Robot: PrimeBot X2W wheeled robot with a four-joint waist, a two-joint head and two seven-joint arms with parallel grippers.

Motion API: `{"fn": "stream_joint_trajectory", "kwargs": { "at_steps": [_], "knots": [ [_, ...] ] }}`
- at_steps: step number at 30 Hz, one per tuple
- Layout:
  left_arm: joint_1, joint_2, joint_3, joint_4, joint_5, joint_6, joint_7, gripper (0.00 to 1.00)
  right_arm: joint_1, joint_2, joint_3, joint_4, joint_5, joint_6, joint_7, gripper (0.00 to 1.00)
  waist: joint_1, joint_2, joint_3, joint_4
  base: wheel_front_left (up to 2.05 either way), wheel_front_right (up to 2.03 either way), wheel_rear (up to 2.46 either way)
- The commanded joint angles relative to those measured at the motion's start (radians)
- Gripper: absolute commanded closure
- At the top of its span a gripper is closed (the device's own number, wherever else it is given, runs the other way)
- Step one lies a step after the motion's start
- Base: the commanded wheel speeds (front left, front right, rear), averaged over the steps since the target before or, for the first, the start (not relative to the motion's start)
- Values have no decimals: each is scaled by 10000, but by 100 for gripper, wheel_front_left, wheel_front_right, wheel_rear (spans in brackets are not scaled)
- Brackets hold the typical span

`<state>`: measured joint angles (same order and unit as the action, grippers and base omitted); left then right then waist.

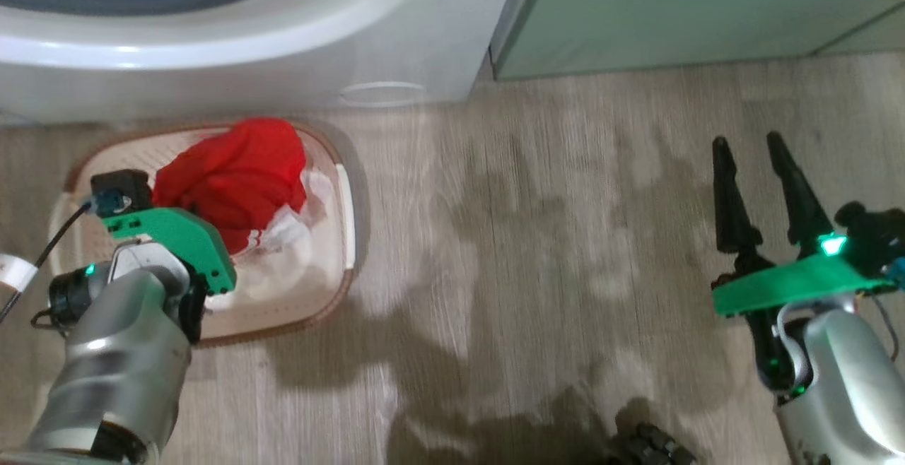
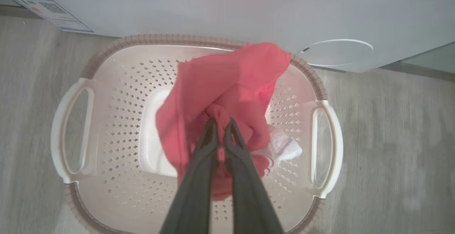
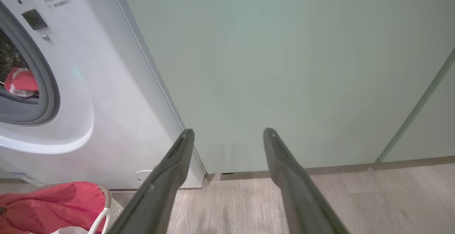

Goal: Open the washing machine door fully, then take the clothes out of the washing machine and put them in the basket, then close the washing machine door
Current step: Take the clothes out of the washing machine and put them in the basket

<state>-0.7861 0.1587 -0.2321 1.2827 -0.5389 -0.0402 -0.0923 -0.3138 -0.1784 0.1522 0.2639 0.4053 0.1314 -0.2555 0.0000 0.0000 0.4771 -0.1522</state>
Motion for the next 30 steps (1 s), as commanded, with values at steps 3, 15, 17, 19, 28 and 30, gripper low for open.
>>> {"fn": "stream_joint_trajectory", "kwargs": {
  "at_steps": [3, 15, 17, 19, 28, 30],
  "knots": [
    [-271, 441, 284, -12, -53, 214, -26, 100, -148, -62, 96, -391, -50, -7, -63, 0, 0, 0, 805, -187, 0, 0, 0],
    [-217, 512, 23, 70, 53, 459, -81, 35, -502, 69, -25, -412, -111, -7, -63, 0, 0, 0, 1174, -164, 0, 0, 0],
    [-104, 487, -10, 73, 40, 331, -218, 0, -454, 73, -50, -369, -98, -7, -63, 0, 0, 0, 973, -90, 0, 0, 0],
    [29, 470, 30, 75, -37, 194, -491, 0, -368, 77, -58, -313, -91, -7, -63, 0, 0, 0, 663, -5, 0, 0, 0],
    [750, 537, -116, -120, 90, -392, -1641, 0, 140, 175, 113, -105, -33, -7, -63, 0, 0, 0, -1212, 315, 0, 0, 0],
    [899, 619, -46, -577, 135, -492, -1681, 0, 295, 181, 143, -68, -25, -7, -63, 0, 0, 0, -1639, 399, 0, 0, 0]
  ]
}}
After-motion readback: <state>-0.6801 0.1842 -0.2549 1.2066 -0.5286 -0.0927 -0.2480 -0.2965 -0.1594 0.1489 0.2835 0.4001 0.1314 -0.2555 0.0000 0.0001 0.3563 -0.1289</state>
